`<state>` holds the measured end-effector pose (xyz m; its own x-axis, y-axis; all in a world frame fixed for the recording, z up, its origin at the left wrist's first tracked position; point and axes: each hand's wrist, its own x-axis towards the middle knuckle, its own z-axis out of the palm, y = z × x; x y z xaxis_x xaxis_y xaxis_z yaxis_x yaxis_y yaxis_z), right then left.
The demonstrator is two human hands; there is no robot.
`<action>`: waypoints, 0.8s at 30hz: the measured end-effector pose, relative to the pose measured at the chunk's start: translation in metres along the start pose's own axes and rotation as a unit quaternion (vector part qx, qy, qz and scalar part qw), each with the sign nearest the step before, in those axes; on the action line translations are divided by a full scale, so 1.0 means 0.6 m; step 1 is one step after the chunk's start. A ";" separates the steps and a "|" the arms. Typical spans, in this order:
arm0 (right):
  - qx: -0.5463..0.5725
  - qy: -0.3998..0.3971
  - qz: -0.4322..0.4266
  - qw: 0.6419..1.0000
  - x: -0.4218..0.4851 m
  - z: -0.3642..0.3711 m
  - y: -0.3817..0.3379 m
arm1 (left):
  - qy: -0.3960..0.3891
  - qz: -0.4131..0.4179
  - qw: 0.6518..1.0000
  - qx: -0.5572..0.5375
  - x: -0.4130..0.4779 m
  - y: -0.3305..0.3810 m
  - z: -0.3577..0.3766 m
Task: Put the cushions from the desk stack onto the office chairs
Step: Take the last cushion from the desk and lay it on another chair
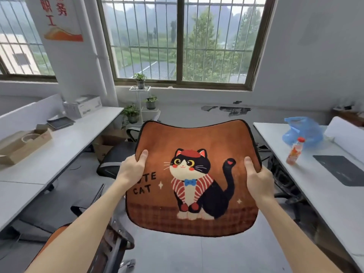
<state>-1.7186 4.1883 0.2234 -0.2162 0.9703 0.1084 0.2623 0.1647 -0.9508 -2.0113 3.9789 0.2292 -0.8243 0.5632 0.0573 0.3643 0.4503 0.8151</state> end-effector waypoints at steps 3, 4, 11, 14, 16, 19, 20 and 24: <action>-0.006 -0.009 -0.005 1.000 0.116 0.056 0.010 | 0.001 -0.008 1.000 0.007 0.112 0.006 0.049; -0.010 -0.014 -0.003 1.000 0.159 0.078 0.014 | 0.003 -0.011 1.000 0.013 0.154 0.006 0.065; -0.007 -0.048 -0.008 0.999 0.428 0.252 -0.016 | 0.038 -0.050 0.998 -0.005 0.415 0.017 0.110; -0.002 -0.081 -0.005 0.997 0.516 0.337 -0.027 | 0.058 -0.070 0.996 0.005 0.509 -0.001 0.110; 0.000 -0.093 -0.006 0.996 0.582 0.411 -0.040 | 0.074 -0.087 0.993 -0.001 0.584 -0.017 0.105; -0.004 -0.121 -0.017 0.992 0.666 0.524 -0.058 | 0.087 -0.102 0.991 0.000 0.692 -0.050 0.100; -0.010 -0.126 -0.022 0.992 0.689 0.560 -0.063 | 0.088 -0.107 0.990 -0.001 0.724 -0.065 0.099; -0.019 -0.144 -0.038 0.989 0.790 0.711 -0.086 | 0.089 -0.145 0.985 -0.035 0.872 -0.128 0.092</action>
<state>-2.2357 4.5640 0.2004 -0.4940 0.8651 0.0868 0.2688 0.2469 -0.9310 -2.4468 4.2774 0.1646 -0.9546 0.2845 -0.0881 0.0773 0.5225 0.8491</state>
